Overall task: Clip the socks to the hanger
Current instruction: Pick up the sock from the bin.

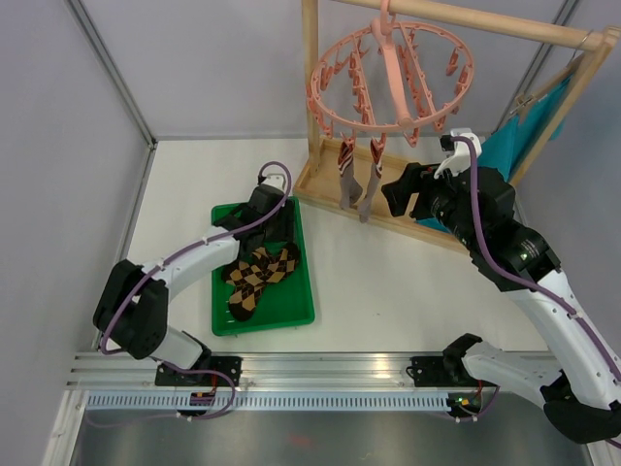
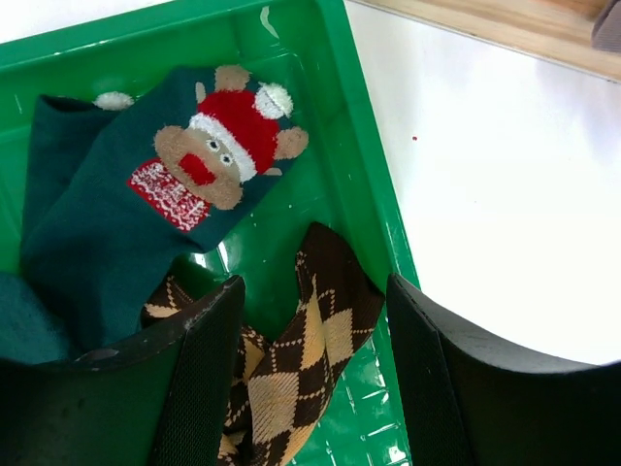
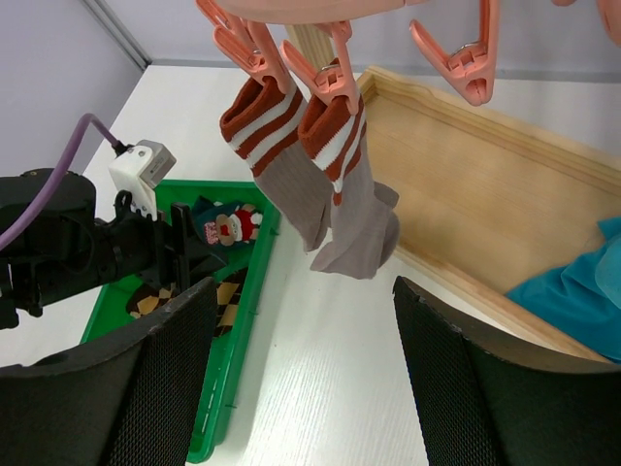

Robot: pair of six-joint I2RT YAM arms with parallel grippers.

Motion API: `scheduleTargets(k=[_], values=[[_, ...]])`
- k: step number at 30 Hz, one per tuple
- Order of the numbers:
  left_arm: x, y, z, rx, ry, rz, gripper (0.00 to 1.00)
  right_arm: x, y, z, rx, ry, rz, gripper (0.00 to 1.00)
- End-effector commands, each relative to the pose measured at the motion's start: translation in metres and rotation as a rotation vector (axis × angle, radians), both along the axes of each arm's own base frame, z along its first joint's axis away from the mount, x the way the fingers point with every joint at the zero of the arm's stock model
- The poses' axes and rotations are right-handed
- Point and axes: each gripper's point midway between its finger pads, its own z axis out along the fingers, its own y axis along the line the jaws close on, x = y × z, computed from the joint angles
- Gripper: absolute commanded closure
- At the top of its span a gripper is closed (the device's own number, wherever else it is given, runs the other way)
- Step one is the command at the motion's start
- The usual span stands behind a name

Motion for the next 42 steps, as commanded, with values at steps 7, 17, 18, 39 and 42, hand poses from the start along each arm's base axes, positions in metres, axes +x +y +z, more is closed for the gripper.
scheduleTargets(k=[7,17,18,39,42], values=[[0.025,0.003,-0.002,0.070,-0.049,0.028,0.36,-0.003,0.001,0.010,0.020,-0.041,0.016,0.21],[0.054,0.004,-0.013,0.169,-0.056,0.064,0.32,-0.005,-0.001,0.009,0.018,-0.040,0.011,0.21],[0.057,0.007,-0.015,0.187,-0.058,0.077,0.32,-0.005,-0.001,0.009,0.019,-0.040,0.011,0.21],[0.056,0.013,-0.058,0.217,0.028,0.073,0.41,-0.007,-0.005,0.008,0.013,-0.043,0.003,0.20],[0.053,0.011,-0.060,0.211,0.035,0.060,0.36,-0.007,-0.004,0.006,0.012,-0.038,0.004,0.20]])
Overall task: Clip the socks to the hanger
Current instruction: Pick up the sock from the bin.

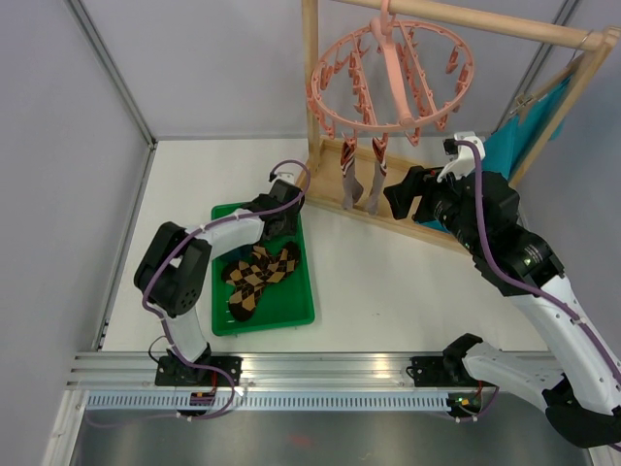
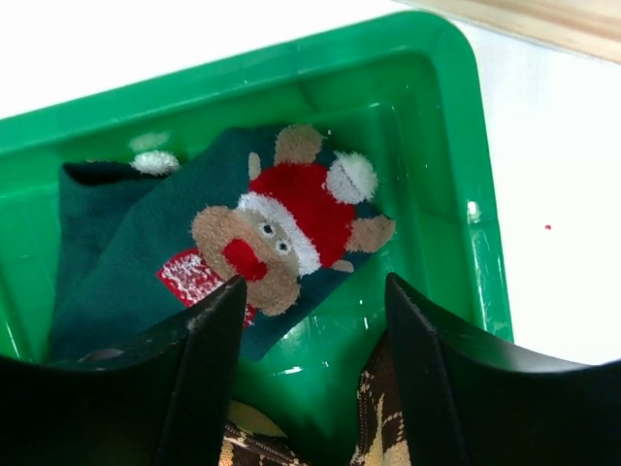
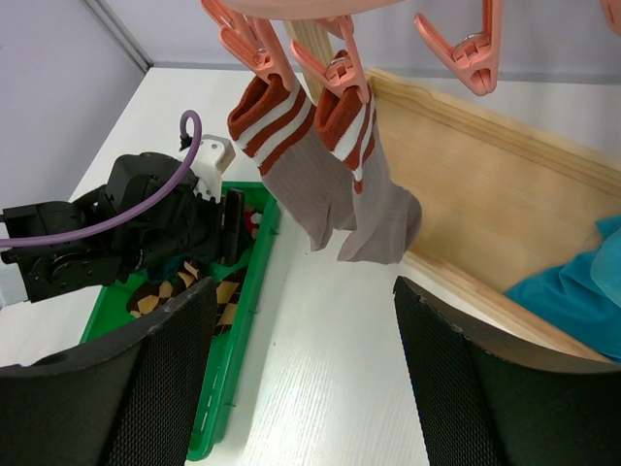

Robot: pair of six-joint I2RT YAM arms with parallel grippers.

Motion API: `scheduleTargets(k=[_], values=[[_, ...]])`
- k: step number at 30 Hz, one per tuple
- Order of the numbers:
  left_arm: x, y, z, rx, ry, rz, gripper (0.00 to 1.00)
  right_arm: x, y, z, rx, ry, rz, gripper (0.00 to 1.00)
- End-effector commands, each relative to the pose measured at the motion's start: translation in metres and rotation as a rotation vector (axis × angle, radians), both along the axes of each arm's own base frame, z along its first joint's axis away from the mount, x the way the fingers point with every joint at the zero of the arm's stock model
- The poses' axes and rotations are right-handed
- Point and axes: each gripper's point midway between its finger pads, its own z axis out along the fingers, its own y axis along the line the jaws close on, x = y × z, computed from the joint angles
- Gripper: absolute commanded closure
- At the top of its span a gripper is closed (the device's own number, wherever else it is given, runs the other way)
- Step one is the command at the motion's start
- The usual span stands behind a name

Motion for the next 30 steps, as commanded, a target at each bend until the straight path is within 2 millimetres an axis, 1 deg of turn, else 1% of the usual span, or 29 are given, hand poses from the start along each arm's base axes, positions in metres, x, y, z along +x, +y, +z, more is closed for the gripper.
scheduleTargets(k=[1,5,12,16,20,22,25,26,28,29,30], values=[[0.002,-0.003,-0.001,-0.013,-0.009,-0.033,0.35,-0.001,-0.001,0.005,0.003,-0.025,0.003,0.20],[0.001,0.000,-0.004,0.009,0.001,-0.035,0.34,-0.001,-0.001,0.005,0.005,-0.028,0.003,0.20],[0.004,0.005,-0.009,0.047,0.005,-0.015,0.41,-0.001,-0.001,0.002,0.001,-0.023,0.001,0.20],[0.004,0.006,-0.014,0.058,0.016,-0.016,0.40,-0.001,-0.002,0.004,0.005,-0.026,-0.002,0.20],[0.002,0.004,-0.019,0.056,0.030,-0.028,0.36,-0.001,-0.002,0.003,0.002,-0.024,-0.002,0.20],[0.002,0.004,-0.021,0.057,0.034,-0.027,0.36,-0.001,-0.001,0.003,0.001,-0.023,0.001,0.20],[0.003,0.004,-0.021,0.057,0.034,-0.027,0.40,-0.001,-0.002,0.004,0.001,-0.026,-0.002,0.20],[0.003,0.005,-0.022,0.058,0.035,-0.026,0.43,-0.002,-0.002,0.005,0.003,-0.029,-0.002,0.20],[0.004,0.003,-0.023,0.056,0.040,-0.029,0.47,-0.001,-0.002,0.005,0.001,-0.028,-0.001,0.20],[0.004,0.004,-0.023,0.055,0.040,-0.028,0.53,-0.002,-0.003,0.006,0.002,-0.031,-0.003,0.20],[0.005,0.003,-0.022,0.051,0.038,-0.026,0.56,-0.002,-0.003,0.006,0.001,-0.033,-0.004,0.20]])
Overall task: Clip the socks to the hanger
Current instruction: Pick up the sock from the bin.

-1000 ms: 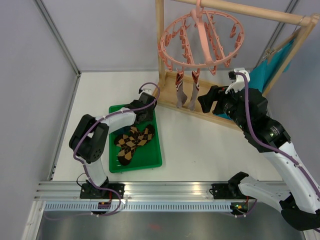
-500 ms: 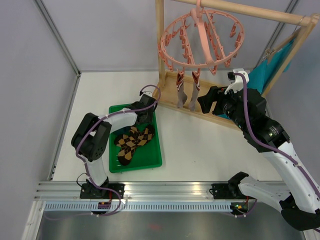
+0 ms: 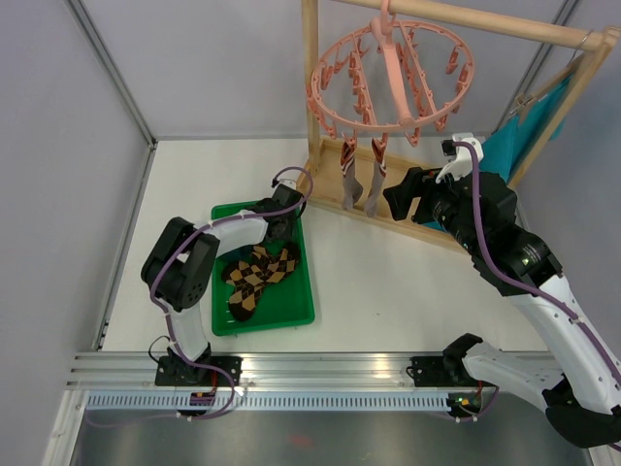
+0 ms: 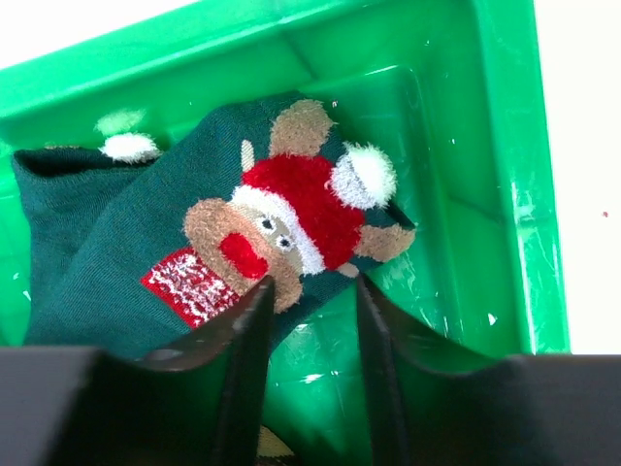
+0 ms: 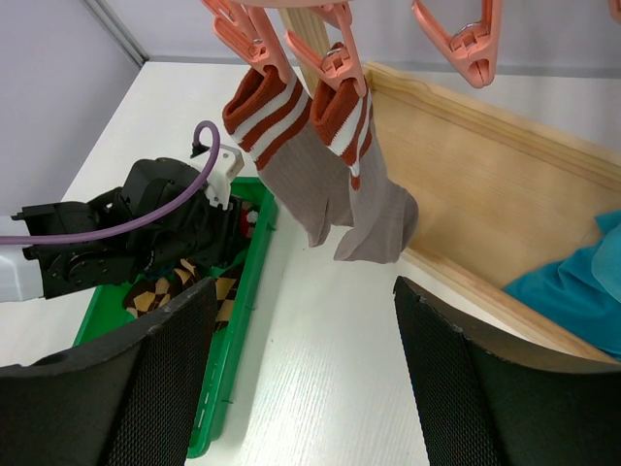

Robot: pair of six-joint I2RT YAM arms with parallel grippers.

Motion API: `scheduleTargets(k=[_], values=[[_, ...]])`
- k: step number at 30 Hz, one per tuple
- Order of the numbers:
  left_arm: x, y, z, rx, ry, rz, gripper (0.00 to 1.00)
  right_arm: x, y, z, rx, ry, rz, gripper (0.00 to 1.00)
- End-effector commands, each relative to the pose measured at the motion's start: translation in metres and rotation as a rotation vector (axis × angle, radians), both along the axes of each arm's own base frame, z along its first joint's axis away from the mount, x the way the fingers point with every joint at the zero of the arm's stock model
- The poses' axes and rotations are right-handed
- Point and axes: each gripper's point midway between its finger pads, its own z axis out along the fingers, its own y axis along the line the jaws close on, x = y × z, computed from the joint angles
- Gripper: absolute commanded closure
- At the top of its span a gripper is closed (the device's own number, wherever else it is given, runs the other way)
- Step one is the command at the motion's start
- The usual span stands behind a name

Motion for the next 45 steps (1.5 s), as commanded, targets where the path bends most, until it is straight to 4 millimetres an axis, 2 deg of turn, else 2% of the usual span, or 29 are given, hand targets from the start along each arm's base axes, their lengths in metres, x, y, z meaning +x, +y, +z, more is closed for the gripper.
scheduleTargets(k=[1,3,9,12,13,17,20,26,31,36,40,45], values=[[0.012,-0.001,0.005,0.006,-0.022,-0.002,0.58,-0.003,-0.003,0.013,0.013,-0.045,-0.002,0.20],[0.012,-0.002,0.008,-0.001,-0.028,-0.001,0.69,-0.003,-0.004,0.015,0.010,-0.047,-0.003,0.21],[0.016,-0.003,0.026,-0.024,-0.060,-0.007,0.79,-0.003,-0.004,0.019,0.011,-0.051,-0.004,0.21],[0.017,-0.006,0.028,-0.040,-0.058,-0.015,0.85,-0.004,-0.004,0.020,0.012,-0.054,-0.003,0.21],[0.016,-0.009,0.029,-0.054,-0.054,-0.029,0.84,-0.004,-0.005,0.020,0.011,-0.051,-0.003,0.21],[0.012,-0.011,0.036,-0.082,-0.068,-0.048,0.47,-0.005,-0.007,0.022,0.011,-0.056,-0.007,0.21],[0.008,-0.008,0.040,-0.074,-0.082,-0.067,0.39,-0.007,-0.006,0.024,0.019,-0.061,-0.003,0.21],[0.005,-0.013,0.028,-0.053,-0.041,-0.147,0.40,-0.005,-0.004,0.020,0.019,-0.054,0.001,0.21],[0.010,-0.008,0.015,0.003,-0.021,-0.165,0.40,-0.005,-0.004,0.020,0.015,-0.053,0.002,0.21],[0.012,-0.014,0.007,-0.007,0.018,-0.202,0.40,-0.005,-0.004,0.017,0.015,-0.046,0.004,0.21],[0.013,-0.012,-0.001,-0.012,0.045,-0.195,0.40,-0.006,-0.005,0.018,0.012,-0.049,0.002,0.21],[0.014,-0.012,-0.008,-0.024,0.065,-0.196,0.48,-0.007,-0.006,0.019,0.013,-0.054,0.000,0.21]])
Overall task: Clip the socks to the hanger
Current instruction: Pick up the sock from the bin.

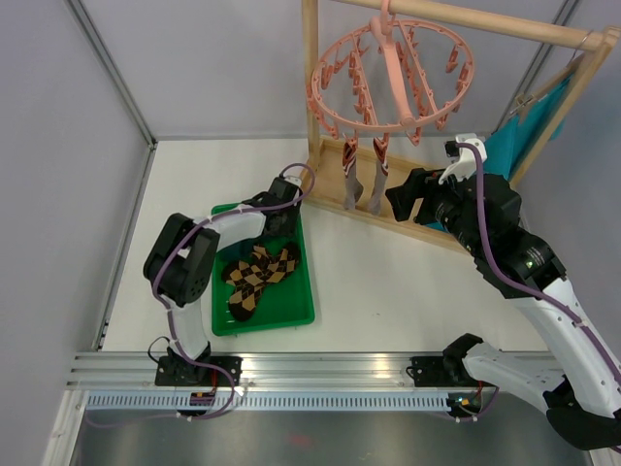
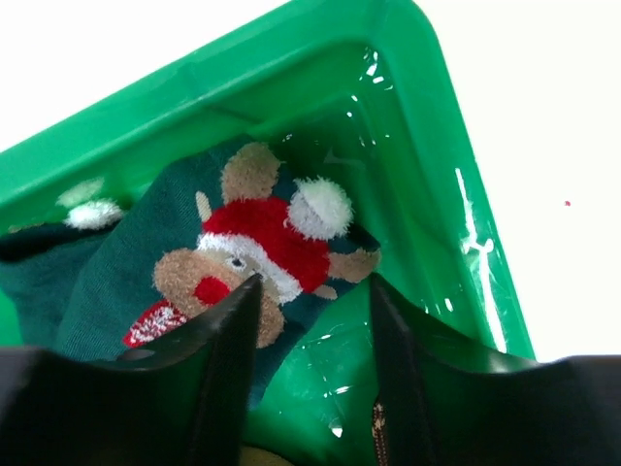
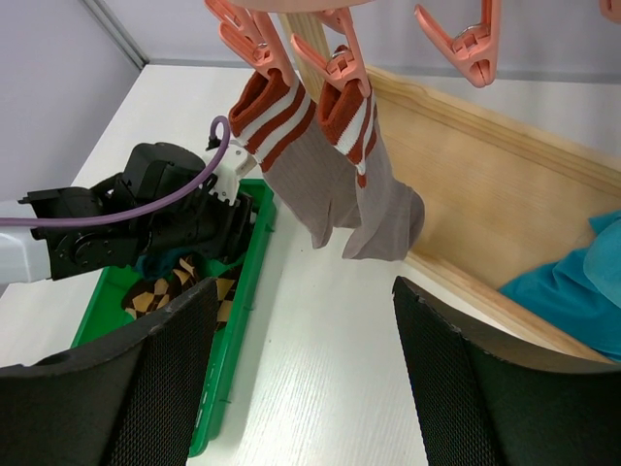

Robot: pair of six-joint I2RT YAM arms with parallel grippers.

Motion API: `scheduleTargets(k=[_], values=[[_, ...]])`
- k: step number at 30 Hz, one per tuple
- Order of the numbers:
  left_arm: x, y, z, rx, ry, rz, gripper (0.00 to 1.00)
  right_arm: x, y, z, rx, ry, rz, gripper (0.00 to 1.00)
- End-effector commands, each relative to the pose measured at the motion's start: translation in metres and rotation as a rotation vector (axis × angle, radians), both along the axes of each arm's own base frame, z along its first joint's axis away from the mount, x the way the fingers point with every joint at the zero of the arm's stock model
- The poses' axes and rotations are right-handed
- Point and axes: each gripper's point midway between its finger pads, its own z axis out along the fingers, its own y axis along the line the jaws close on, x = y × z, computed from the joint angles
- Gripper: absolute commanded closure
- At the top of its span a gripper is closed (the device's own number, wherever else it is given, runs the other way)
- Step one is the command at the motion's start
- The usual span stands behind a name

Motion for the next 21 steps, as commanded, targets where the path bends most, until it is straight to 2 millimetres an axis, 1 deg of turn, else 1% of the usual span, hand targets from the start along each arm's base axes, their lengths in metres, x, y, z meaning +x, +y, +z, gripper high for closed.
scheduleTargets(k=[1,3,4,9,11,12,16,17,19,20,21], values=[[0.004,-0.002,-0.006,-0.001,0.026,-0.034,0.51,-0.004,-0.003,0.015,0.015,-0.043,0.002,0.21],[0.003,-0.003,-0.010,-0.002,0.040,-0.036,0.55,-0.003,-0.003,0.015,0.014,-0.041,0.000,0.21],[0.004,-0.004,-0.009,-0.005,0.038,-0.037,0.60,-0.004,-0.003,0.015,0.014,-0.041,0.002,0.21],[0.004,-0.004,-0.015,-0.007,0.059,-0.035,0.72,-0.005,-0.003,0.015,0.012,-0.044,0.002,0.22],[0.003,-0.004,-0.015,-0.009,0.061,-0.036,0.78,-0.005,-0.004,0.016,0.014,-0.046,0.001,0.22],[0.003,-0.004,-0.014,-0.011,0.061,-0.034,0.84,-0.005,-0.004,0.016,0.015,-0.048,0.002,0.22],[0.004,-0.004,0.001,-0.023,0.034,-0.024,0.95,-0.005,-0.004,0.015,0.014,-0.046,0.002,0.22],[0.006,-0.004,0.011,-0.030,0.013,-0.022,0.97,-0.005,-0.004,0.016,0.016,-0.047,0.004,0.22],[0.007,-0.004,0.024,-0.045,-0.010,-0.015,0.98,-0.005,-0.003,0.015,0.015,-0.044,0.005,0.22],[0.007,-0.005,0.039,-0.066,-0.035,-0.011,0.98,-0.005,-0.004,0.015,0.015,-0.044,0.004,0.22],[0.006,-0.005,0.047,-0.076,-0.048,-0.007,0.98,-0.005,-0.004,0.016,0.016,-0.047,0.004,0.22]])
